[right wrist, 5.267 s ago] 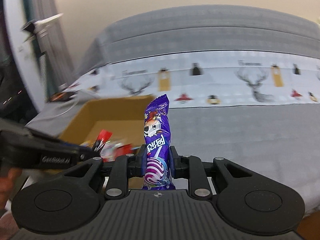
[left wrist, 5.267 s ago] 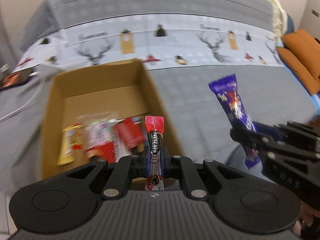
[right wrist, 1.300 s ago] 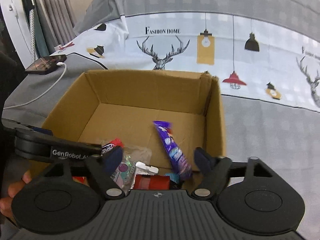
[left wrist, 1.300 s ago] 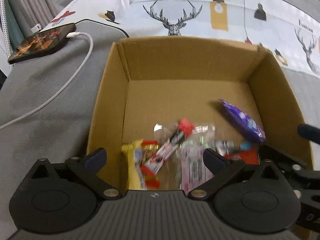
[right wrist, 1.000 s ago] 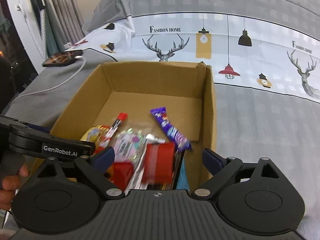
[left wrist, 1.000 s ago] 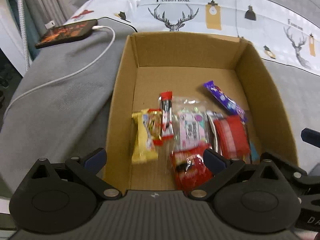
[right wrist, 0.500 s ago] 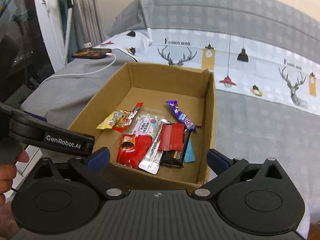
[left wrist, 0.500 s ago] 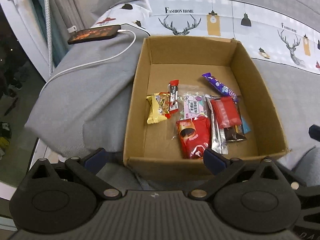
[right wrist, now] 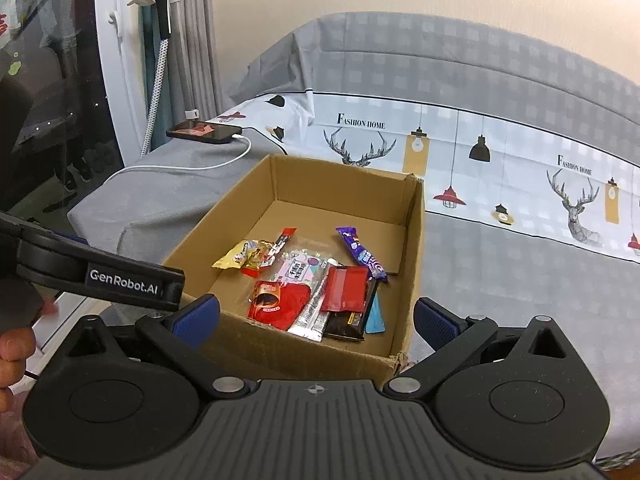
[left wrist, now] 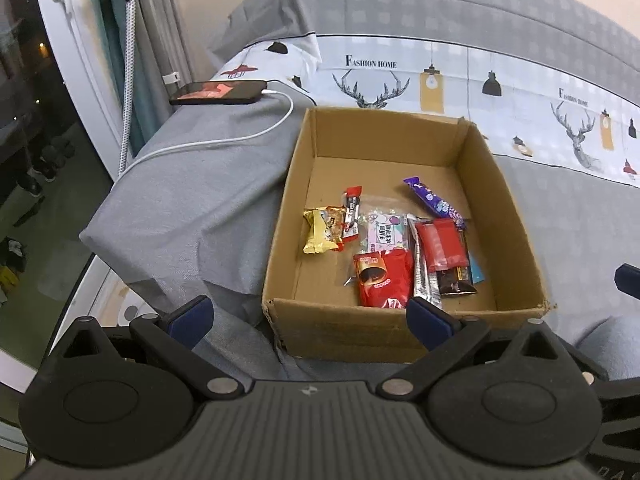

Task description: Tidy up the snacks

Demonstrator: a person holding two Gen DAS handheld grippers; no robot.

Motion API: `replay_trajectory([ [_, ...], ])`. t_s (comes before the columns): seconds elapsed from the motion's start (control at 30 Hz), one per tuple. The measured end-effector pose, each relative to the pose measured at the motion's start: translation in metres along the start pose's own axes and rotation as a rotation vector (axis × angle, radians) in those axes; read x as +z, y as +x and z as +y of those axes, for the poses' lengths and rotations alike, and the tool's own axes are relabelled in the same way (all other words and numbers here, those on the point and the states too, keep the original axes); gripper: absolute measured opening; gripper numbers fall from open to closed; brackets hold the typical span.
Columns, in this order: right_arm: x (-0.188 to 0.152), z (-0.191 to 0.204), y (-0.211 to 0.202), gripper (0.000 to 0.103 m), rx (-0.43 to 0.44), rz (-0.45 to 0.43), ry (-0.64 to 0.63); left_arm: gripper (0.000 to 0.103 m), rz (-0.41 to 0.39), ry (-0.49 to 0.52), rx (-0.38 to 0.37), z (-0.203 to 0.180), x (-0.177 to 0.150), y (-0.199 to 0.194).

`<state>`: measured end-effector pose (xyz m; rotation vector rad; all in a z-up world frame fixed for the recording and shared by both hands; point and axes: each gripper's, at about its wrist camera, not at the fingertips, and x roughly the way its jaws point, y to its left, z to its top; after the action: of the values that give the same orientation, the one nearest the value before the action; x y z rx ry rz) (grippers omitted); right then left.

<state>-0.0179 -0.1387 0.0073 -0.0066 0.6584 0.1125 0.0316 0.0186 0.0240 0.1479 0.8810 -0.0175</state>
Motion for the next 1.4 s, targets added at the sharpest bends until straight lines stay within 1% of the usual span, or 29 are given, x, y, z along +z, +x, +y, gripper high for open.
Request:
replay_trajectory([
  [0.1,-0.002,0.002,-0.004,0.103,-0.001,-0.003,-0.004,0.103,-0.002,0.02,0.015,-0.002,-0.004,-0.001],
  [0.27,-0.005,0.002,-0.004,0.103,0.004,0.011,0.004,0.103,0.019,0.042,0.025,-0.003,-0.01,0.002],
  [0.43,-0.008,-0.002,0.002,0.103,0.007,0.049,0.036,0.103,0.018,0.042,0.029,-0.004,-0.012,0.002],
  [0.57,-0.008,-0.006,0.008,0.103,-0.009,0.075,0.052,0.103,0.017,0.041,0.034,-0.006,-0.012,0.004],
  [0.73,-0.007,-0.005,0.017,0.103,-0.027,0.115,0.029,0.103,0.041,0.046,0.033,-0.009,-0.011,0.012],
  [0.9,-0.009,-0.012,0.028,0.103,-0.037,0.154,0.053,0.103,0.058,0.046,0.035,-0.012,-0.009,0.021],
  [1.17,-0.014,-0.022,0.033,0.103,-0.053,0.168,0.089,0.103,0.096,0.07,0.034,-0.017,-0.009,0.034],
  [1.4,-0.016,-0.024,0.033,0.103,-0.049,0.169,0.098,0.103,0.092,0.064,0.029,-0.018,-0.011,0.032],
])
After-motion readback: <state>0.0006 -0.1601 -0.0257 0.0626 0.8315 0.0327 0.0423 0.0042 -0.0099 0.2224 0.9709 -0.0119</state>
